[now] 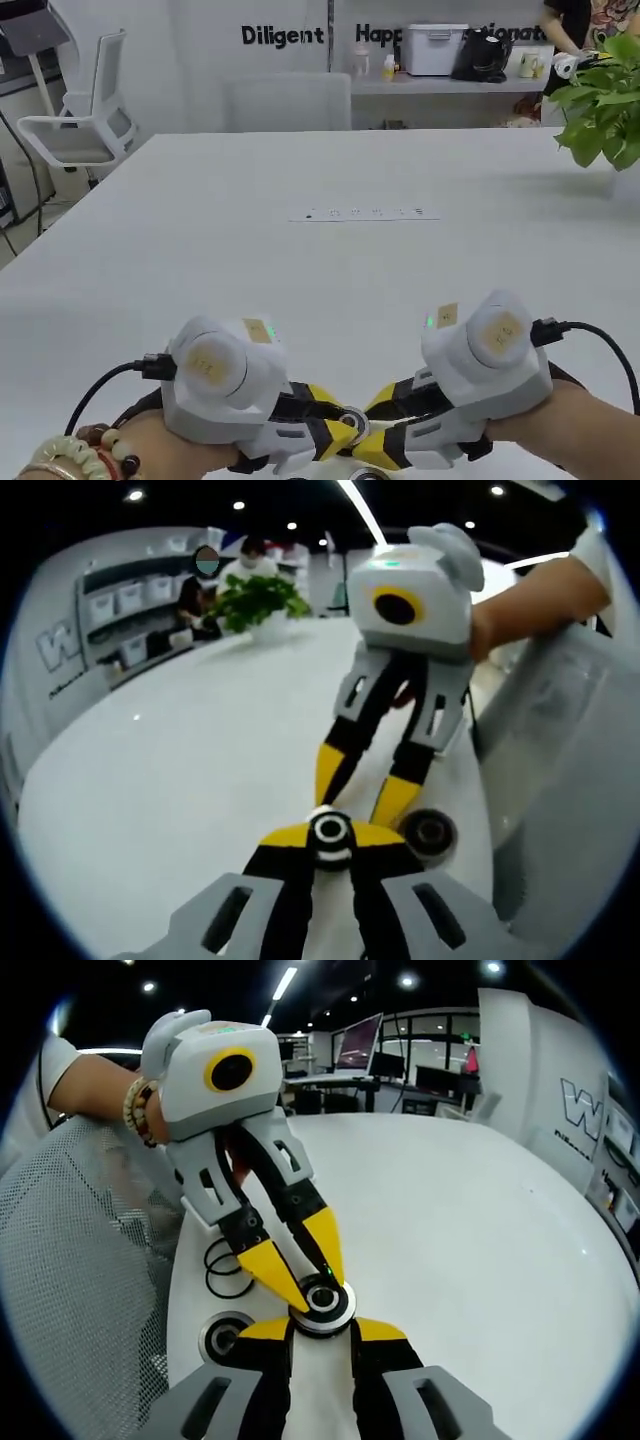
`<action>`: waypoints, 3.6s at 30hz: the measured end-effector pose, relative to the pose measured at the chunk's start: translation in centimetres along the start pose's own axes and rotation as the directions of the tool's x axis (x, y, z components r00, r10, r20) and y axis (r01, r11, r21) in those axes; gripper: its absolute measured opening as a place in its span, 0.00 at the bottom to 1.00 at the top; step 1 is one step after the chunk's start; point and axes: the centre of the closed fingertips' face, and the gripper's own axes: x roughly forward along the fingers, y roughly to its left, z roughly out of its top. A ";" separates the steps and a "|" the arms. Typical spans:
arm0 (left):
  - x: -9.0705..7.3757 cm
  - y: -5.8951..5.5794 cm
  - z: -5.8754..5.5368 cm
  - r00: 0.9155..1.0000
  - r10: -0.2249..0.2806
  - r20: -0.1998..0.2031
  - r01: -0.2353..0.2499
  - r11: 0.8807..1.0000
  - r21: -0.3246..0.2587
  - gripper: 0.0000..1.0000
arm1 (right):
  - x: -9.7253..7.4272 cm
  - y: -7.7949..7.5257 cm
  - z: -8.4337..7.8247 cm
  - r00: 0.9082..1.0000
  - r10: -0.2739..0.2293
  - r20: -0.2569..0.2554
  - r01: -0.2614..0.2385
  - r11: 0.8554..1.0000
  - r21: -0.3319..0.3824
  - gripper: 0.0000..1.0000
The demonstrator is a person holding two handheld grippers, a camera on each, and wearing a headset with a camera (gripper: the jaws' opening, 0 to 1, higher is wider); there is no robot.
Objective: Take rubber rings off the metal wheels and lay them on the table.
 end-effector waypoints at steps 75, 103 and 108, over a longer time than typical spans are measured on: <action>-1.5 -0.3 1.0 0.999 -0.009 -0.054 0.012 0.999 0.052 0.25 | -1.9 -2.0 1.4 0.995 -0.069 0.078 0.017 0.846 0.533 0.00; -14.7 1.1 3.0 0.992 0.115 0.043 -0.114 0.993 -0.008 0.64 | -3.0 -0.3 4.8 0.980 -0.024 0.196 -0.088 0.836 0.542 0.00; -16.6 1.0 1.2 0.985 0.170 0.037 -0.168 0.984 -0.067 0.64 | -2.4 0.8 5.0 0.983 0.013 0.185 -0.109 0.847 0.520 0.00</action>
